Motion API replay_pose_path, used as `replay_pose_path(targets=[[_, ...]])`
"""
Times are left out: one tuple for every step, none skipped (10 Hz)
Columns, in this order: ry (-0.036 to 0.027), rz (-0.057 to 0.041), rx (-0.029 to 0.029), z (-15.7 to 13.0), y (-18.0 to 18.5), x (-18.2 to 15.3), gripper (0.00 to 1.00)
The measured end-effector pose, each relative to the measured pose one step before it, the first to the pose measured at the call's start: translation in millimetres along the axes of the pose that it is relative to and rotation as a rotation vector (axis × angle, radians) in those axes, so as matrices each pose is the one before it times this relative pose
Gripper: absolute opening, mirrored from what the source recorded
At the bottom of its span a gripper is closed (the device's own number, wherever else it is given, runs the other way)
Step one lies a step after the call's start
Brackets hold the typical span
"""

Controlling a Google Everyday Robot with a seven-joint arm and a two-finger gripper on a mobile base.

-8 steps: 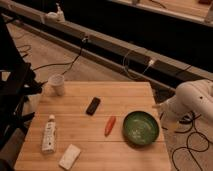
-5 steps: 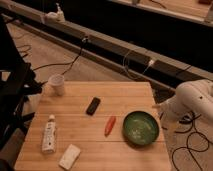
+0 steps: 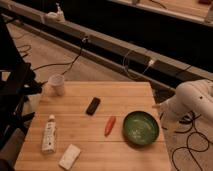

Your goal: Place the eraser in the ceramic cup

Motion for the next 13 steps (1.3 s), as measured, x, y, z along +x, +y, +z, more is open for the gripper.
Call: replay_pose_path(targets=[[-0.00001,-0.00003,0.00002,0.0,-0.02,-0.01,0.8],[0.00002,-0.00003,0.00007,0.0,-0.02,0.01,0.8],[-0.00007,0.00003,-0.00002,0.03,0.01,-0.01,0.8],[0.00056,-0.00017,-0.00001,-0.01,-0.02,0.13,0.8],[0.00528,0.00058,0.00026,-0.45,-0.42,1.5,0.8],[-0.00231,0.00074,0.00556,-0.7,-4.19,1.32,0.8],[-0.01626,-0.02987,-0.00024,3.4,-11.03,-5.83,0.8],[-0.02131,-0.03774,0.00377,5.09,-14.03,-10.64,0.8],[-0.02705,-0.05391,-0.00013,6.73,-18.76,-16.95,0.8],[-0.01581,-0.03461,0.00475,3.89,-12.98,-11.29,0.8],[-0.02552,-0.05843,0.00503,5.87,-21.13,-21.09,0.8],[-0.03166,-0.07553,0.00954,6.82,-25.62,-30.01,0.8],[-0.03565,-0.07865,0.01007,4.74,-21.82,-32.3,0.8]])
